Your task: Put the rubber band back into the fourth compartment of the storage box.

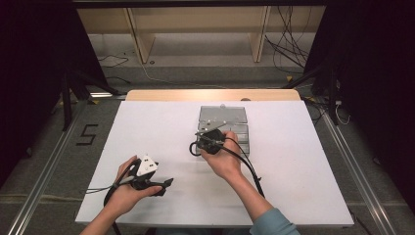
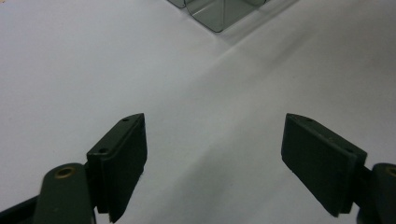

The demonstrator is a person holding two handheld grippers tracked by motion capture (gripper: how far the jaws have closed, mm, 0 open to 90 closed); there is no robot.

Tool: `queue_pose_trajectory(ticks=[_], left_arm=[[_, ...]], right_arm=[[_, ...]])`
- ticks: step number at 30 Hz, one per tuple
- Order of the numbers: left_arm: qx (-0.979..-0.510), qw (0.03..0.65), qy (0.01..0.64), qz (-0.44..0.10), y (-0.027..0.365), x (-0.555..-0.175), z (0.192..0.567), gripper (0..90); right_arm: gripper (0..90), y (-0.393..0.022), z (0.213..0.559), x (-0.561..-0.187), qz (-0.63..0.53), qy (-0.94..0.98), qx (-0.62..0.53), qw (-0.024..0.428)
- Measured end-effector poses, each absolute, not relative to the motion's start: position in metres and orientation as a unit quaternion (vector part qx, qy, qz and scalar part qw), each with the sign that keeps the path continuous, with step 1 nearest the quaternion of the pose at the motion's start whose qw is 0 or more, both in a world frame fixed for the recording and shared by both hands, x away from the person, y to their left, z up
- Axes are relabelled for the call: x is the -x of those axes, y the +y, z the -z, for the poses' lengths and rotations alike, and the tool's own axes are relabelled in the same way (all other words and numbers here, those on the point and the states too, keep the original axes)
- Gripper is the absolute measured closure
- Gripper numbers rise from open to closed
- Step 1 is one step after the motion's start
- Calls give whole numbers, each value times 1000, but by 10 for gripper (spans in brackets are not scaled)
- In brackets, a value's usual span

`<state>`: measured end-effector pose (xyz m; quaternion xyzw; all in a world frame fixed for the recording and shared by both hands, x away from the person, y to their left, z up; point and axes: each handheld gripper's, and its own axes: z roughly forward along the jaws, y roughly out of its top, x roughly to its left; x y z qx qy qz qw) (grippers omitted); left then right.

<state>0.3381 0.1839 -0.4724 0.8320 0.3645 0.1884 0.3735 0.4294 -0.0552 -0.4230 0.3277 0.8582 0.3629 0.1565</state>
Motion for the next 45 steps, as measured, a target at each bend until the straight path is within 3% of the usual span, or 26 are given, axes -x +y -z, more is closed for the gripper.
queue_pose_trajectory(ticks=[45], left_arm=[[-831, 375, 365, -189, 183, -338, 472, 223]], right_arm=[[891, -70, 428, -461, -352, 843, -371, 165]])
